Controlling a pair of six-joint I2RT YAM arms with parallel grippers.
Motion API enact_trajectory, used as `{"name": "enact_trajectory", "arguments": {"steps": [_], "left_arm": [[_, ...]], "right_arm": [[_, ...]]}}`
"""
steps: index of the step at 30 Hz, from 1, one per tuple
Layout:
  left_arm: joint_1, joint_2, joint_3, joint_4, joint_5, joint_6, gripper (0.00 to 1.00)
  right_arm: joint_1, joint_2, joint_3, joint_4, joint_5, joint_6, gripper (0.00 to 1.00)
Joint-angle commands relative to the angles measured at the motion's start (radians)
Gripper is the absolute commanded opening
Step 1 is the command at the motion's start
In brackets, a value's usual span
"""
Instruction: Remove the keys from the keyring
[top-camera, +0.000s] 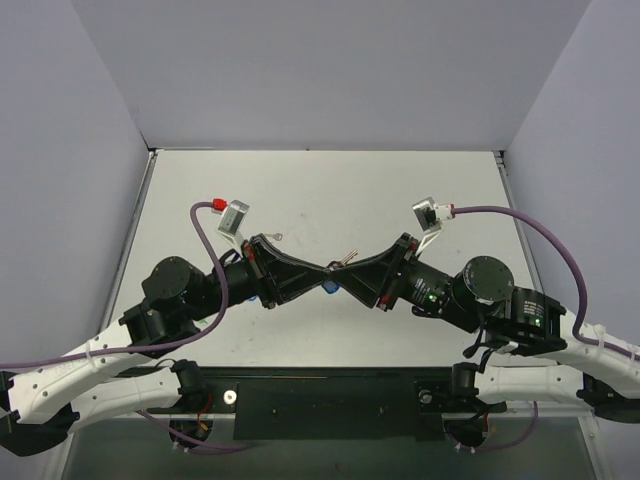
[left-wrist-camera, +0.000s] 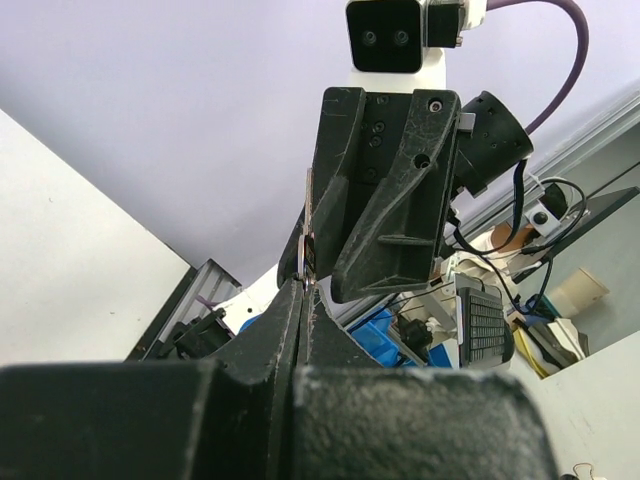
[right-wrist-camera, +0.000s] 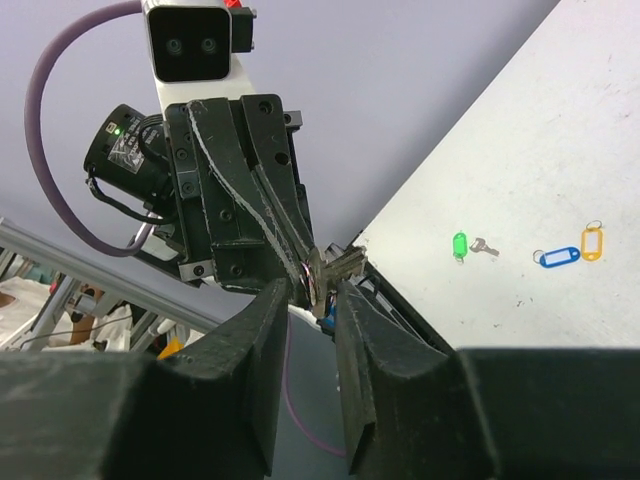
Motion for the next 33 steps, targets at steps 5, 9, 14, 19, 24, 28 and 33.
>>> {"name": "enact_trajectory", "arguments": {"steps": [5,9,14,19,24,28,33], "left_arm": [[-0.003,0.010,0.035,0.044,0.071,0.001,0.00],[-0.003,0.028,0.078,-0.048,0.146,0.037,0.00],[-0.003,0.034,0.107,-0.183,0.174,0.080,0.00],[-0.003,0.056,0.125,-0.183,0.260,0.097,0.00],[-0.002,0.117,0.225,-0.301,0.307,0.156,0.00],[-0.002,0.122,0.239,-0.329,0.251,0.156,0.03],[0.006,0.097,0.214,-0.288,0.206,0.133,0.49]], "right_arm": [[-0.003,0.026,0.020,0.042,0.013,-0.017,0.00],[-0.007,0.017,0.039,-0.017,0.007,-0.033,0.00],[-0.011,-0.002,0.064,-0.098,-0.011,-0.061,0.00],[-0.012,-0.006,0.067,-0.113,-0.066,-0.072,0.00],[-0.011,0.021,0.090,-0.155,-0.122,-0.083,0.00],[-0.011,0.009,0.064,-0.146,-0.097,-0.075,0.00],[-0.011,-0.020,0.046,-0.136,-0.024,-0.053,0.00]]}}
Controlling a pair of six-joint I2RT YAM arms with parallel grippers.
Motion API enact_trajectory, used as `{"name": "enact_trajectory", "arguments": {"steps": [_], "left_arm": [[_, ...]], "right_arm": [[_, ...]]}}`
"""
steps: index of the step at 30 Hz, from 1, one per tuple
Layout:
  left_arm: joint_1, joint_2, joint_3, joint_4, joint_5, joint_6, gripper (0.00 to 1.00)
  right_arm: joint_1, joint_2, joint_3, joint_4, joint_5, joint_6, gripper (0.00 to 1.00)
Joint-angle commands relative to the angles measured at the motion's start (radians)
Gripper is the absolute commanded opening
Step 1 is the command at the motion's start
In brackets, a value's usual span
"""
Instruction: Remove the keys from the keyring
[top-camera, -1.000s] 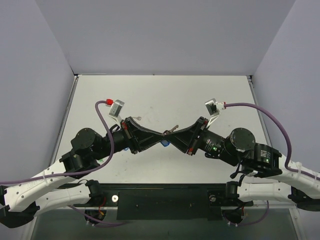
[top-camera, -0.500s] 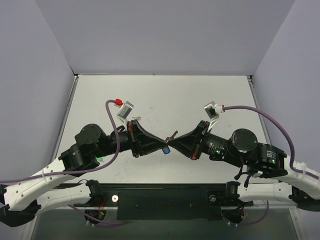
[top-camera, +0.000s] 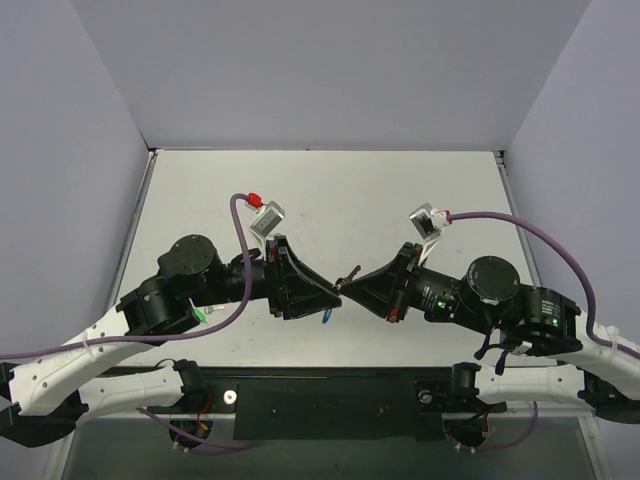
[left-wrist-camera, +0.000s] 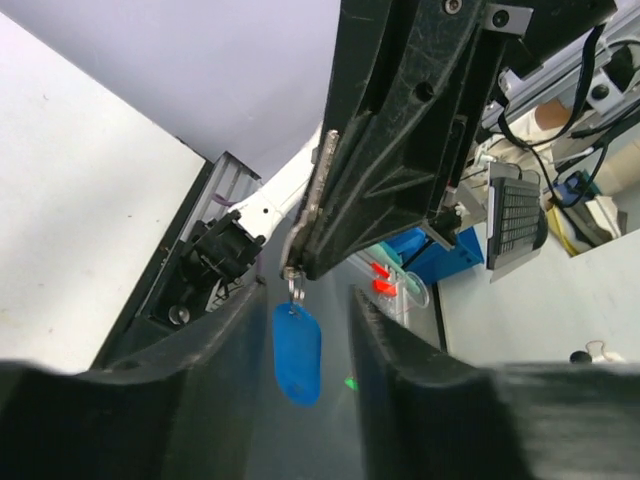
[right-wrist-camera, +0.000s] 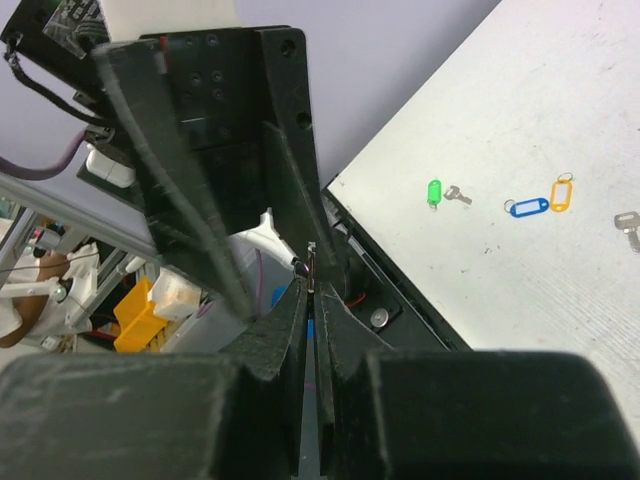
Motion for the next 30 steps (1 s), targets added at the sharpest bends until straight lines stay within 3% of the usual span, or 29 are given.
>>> {"name": "enact_trajectory", "arguments": {"steps": [1,3,5,8,11,17,21,30], "left_arm": [[-0.001,-0.031,0.003,0.043,-0.016,-0.016,0.62],[-0.001,-0.060,-0.036,0.116,-0.041,-0.041,0.76],[0.000,-0.098,-0.095,0.202,-0.084,-0.074,0.81],[-0.001,-0.151,-0.216,0.424,-0.143,-0.125,0.82],[-0.001,-0.178,-0.270,0.509,-0.181,-0.128,0.82],[-0.017,-0.134,-0.417,0.831,-0.180,-0.205,0.77],[-0.032,-0.097,-0.411,0.885,-0.189,-0.190,0.75],[-0.040,-0.088,-0.382,0.835,-0.215,-0.157,0.68]], "right_arm": [[-0.005,-0.027,-0.021,0.060,0.086,0.009,0.00],[-0.005,-0.047,-0.041,0.091,0.112,0.024,0.00],[-0.005,-0.062,-0.064,0.126,0.135,0.038,0.00],[-0.006,-0.076,-0.086,0.158,0.165,0.056,0.00],[-0.005,-0.081,-0.091,0.184,0.180,0.073,0.00],[-0.003,-0.087,-0.104,0.235,0.195,0.093,0.00],[-0.005,-0.085,-0.100,0.238,0.194,0.089,0.00],[-0.003,-0.073,-0.091,0.237,0.172,0.078,0.00]]}}
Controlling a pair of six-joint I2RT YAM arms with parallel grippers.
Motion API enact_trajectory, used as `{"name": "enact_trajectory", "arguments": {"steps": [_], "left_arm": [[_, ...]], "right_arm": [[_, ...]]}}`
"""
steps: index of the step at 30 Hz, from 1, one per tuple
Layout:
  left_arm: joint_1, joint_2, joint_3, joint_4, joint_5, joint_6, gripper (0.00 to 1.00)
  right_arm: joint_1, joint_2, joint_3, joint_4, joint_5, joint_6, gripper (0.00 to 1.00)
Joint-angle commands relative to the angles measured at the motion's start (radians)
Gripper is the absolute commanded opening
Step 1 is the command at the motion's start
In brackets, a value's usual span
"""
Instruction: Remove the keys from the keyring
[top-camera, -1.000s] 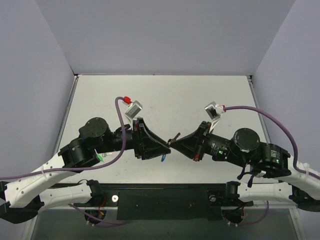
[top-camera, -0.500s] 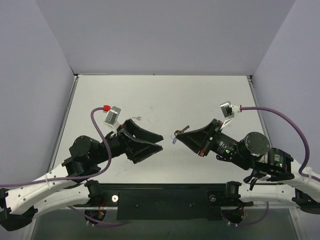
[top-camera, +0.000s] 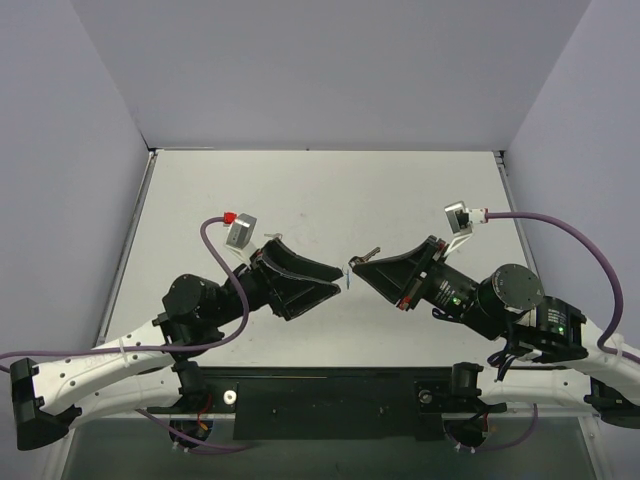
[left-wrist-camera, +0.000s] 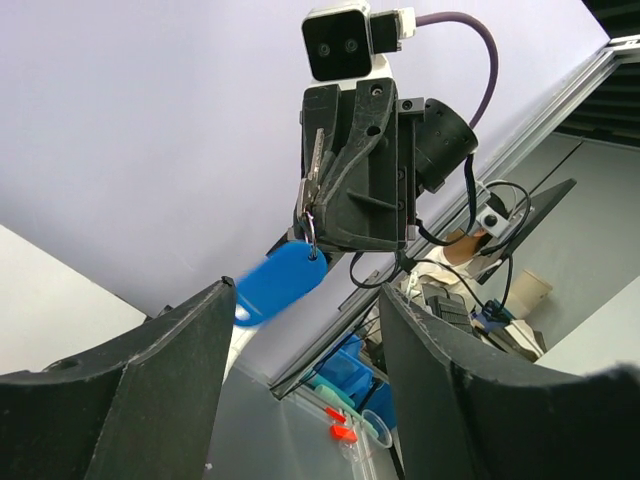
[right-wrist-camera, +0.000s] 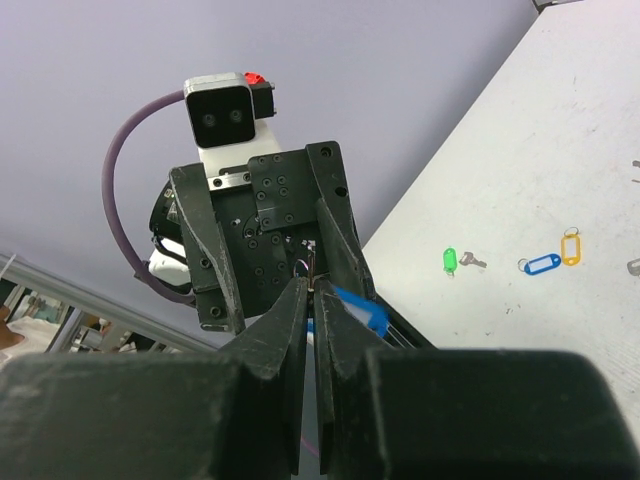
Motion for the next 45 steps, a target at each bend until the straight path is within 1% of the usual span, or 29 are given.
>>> {"name": "enact_trajectory", "arguments": {"steps": [1,8,13,15,16,17,19,20,21,22,25,29,32,35,37,38,41,45], "left_arm": [[-0.006,-0.008,0.050,0.054,-0.027,0.025,0.67],[-0.006,0.007,0.067,0.042,-0.030,0.043,0.59],[-0.012,0.015,0.079,0.037,-0.043,0.060,0.55],[-0.014,0.018,0.082,0.028,-0.044,0.063,0.50],[-0.015,0.018,0.083,0.027,-0.043,0.066,0.43],[-0.014,0.021,0.087,0.019,-0.044,0.068,0.40],[-0.017,0.021,0.085,0.014,-0.046,0.069,0.23],[-0.017,0.024,0.087,0.011,-0.047,0.071,0.19],[-0.018,0.021,0.087,0.005,-0.050,0.072,0.08],[-0.018,0.021,0.085,0.001,-0.053,0.075,0.01],[-0.026,0.024,0.090,-0.013,-0.060,0.081,0.00],[-0.034,0.042,0.113,-0.041,-0.021,0.092,0.00],[-0.034,0.064,0.149,-0.091,0.064,0.104,0.00],[-0.034,0.084,0.220,-0.196,0.175,0.138,0.00],[-0.034,0.094,0.258,-0.269,0.222,0.167,0.00],[-0.034,0.096,0.281,-0.318,0.230,0.178,0.00],[-0.034,0.096,0.312,-0.383,0.262,0.212,0.00],[-0.034,0.114,0.392,-0.516,0.305,0.278,0.00]], "right_arm": [[-0.005,0.010,0.011,0.072,-0.002,-0.008,0.00],[-0.003,0.024,0.022,0.075,-0.018,-0.008,0.00],[-0.003,0.030,0.022,0.073,-0.025,-0.002,0.00],[-0.002,0.027,0.021,0.078,-0.028,-0.001,0.00],[-0.002,0.027,0.019,0.076,-0.027,-0.001,0.00],[-0.002,0.027,0.018,0.079,-0.028,-0.002,0.00],[-0.002,0.026,0.019,0.079,-0.027,-0.001,0.00],[-0.002,0.026,0.018,0.079,-0.027,-0.002,0.00],[-0.003,0.024,0.017,0.078,-0.030,-0.002,0.00],[-0.002,0.023,0.017,0.078,-0.032,-0.001,0.00],[-0.002,0.021,0.013,0.081,-0.038,-0.001,0.00],[-0.002,0.023,0.005,0.090,-0.047,-0.004,0.00],[-0.002,0.020,0.013,0.083,-0.061,-0.016,0.00],[-0.002,0.017,0.037,0.061,-0.074,-0.028,0.00],[-0.005,0.012,0.048,0.055,-0.093,-0.036,0.00],[-0.003,0.012,0.051,0.049,-0.099,-0.039,0.00],[-0.003,0.027,0.073,0.017,-0.133,-0.048,0.00],[-0.003,0.046,0.082,-0.014,-0.170,-0.056,0.00]]}}
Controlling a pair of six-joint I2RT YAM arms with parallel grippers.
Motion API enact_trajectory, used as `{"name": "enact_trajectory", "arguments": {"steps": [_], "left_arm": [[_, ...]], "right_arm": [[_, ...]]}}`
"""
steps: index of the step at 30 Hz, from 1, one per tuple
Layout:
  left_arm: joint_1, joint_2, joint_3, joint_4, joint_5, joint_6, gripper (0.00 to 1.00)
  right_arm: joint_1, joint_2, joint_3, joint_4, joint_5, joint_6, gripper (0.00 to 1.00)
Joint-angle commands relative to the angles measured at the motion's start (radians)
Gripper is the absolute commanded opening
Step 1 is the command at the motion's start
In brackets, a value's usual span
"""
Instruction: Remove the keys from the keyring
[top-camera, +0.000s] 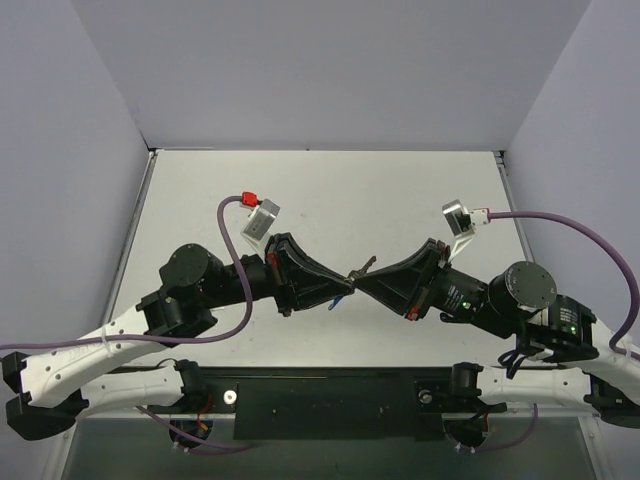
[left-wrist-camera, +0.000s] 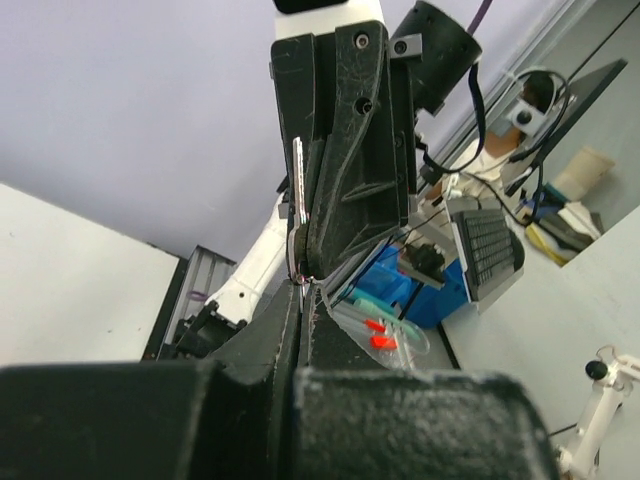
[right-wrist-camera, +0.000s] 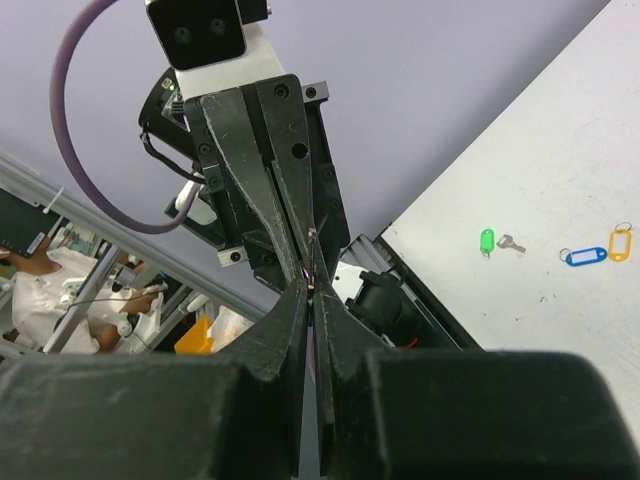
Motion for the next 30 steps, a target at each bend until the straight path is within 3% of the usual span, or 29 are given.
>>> {"name": "enact_trajectory", "arguments": {"steps": [1,11,28,30], "left_arm": [[-0.015,0.029,0.125,-0.207,0.151,0.106,0.00],[-0.015,0.140,0.320,-0.487,0.257,0.204,0.00],[-0.013,0.014,0.174,-0.280,0.087,0.097,0.00],[-0.013,0.011,0.168,-0.272,0.067,0.091,0.04]], "right_arm": [[-0.004,0.043,0.032,0.012,-0.042,-0.024,0.00],[-0.002,0.057,0.029,-0.002,-0.063,-0.010,0.00],[-0.002,0.057,-0.008,0.053,-0.034,0.021,0.00],[-0.004,0.054,-0.008,0.050,-0.030,0.021,0.00]]}}
